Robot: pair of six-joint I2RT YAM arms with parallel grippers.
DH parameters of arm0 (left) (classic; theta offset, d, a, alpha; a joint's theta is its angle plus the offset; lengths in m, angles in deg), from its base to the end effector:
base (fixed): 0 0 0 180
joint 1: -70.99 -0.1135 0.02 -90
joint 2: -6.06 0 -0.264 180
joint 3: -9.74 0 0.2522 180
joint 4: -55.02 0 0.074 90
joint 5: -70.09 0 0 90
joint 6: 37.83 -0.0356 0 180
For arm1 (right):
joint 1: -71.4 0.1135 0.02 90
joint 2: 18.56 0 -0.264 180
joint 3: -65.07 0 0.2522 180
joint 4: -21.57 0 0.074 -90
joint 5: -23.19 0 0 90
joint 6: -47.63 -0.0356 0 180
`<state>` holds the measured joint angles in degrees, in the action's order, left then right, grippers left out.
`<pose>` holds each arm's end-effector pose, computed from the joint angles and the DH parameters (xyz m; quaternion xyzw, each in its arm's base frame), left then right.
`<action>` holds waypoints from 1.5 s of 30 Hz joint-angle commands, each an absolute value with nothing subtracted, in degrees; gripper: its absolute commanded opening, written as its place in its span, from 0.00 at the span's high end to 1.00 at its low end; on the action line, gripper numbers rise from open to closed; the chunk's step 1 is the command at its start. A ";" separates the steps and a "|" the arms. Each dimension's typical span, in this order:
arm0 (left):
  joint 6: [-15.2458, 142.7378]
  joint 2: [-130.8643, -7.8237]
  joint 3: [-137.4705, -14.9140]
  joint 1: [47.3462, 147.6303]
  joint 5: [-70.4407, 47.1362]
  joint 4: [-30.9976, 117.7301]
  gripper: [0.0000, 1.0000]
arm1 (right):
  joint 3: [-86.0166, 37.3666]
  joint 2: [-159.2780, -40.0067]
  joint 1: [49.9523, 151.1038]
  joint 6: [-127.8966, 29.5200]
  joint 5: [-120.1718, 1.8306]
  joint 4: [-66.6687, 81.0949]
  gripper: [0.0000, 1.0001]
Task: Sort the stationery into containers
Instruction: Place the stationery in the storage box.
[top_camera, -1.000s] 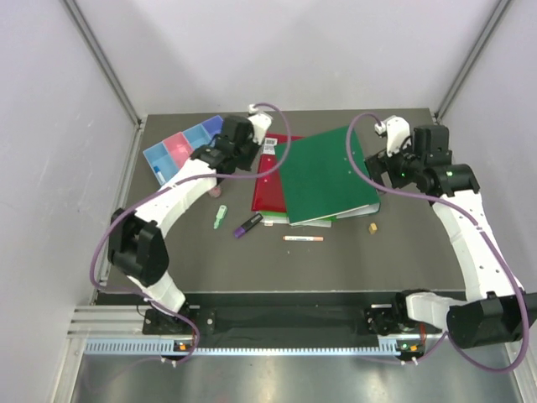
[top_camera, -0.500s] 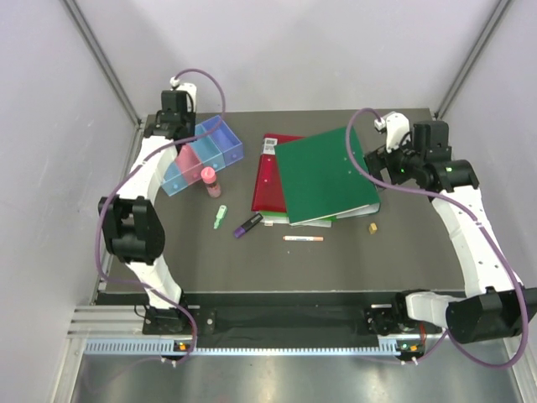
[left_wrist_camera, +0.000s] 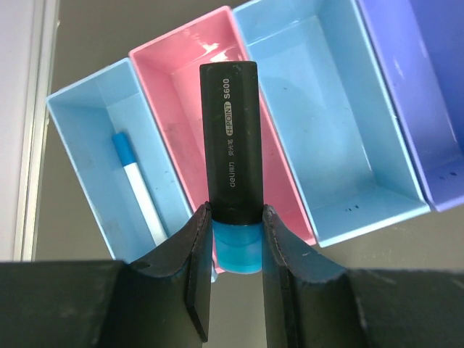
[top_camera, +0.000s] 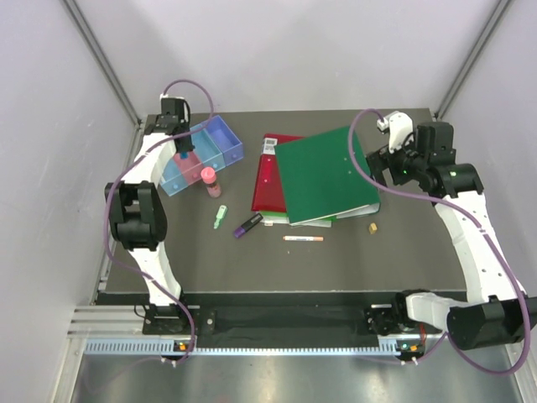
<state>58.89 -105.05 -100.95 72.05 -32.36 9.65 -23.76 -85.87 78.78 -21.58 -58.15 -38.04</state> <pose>0.4432 -0.0005 0.2800 -0.0862 0.9179 0.0749 0.3800 0.2361 0.0360 0.3822 -0.2502 0.8616 0.0165 0.4414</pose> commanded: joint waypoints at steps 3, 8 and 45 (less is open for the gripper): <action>61.75 -106.00 -102.90 71.34 -36.17 9.97 1.00 | -23.66 -83.60 78.96 -22.25 -58.11 -37.10 0.00; 61.92 -107.67 -102.29 71.43 -36.09 9.80 1.00 | -23.92 -83.42 78.96 -22.25 -58.37 -37.45 0.00; 54.03 -98.63 -103.00 69.85 -20.19 16.90 0.50 | -30.51 -91.42 84.32 -20.05 -54.33 -37.37 0.00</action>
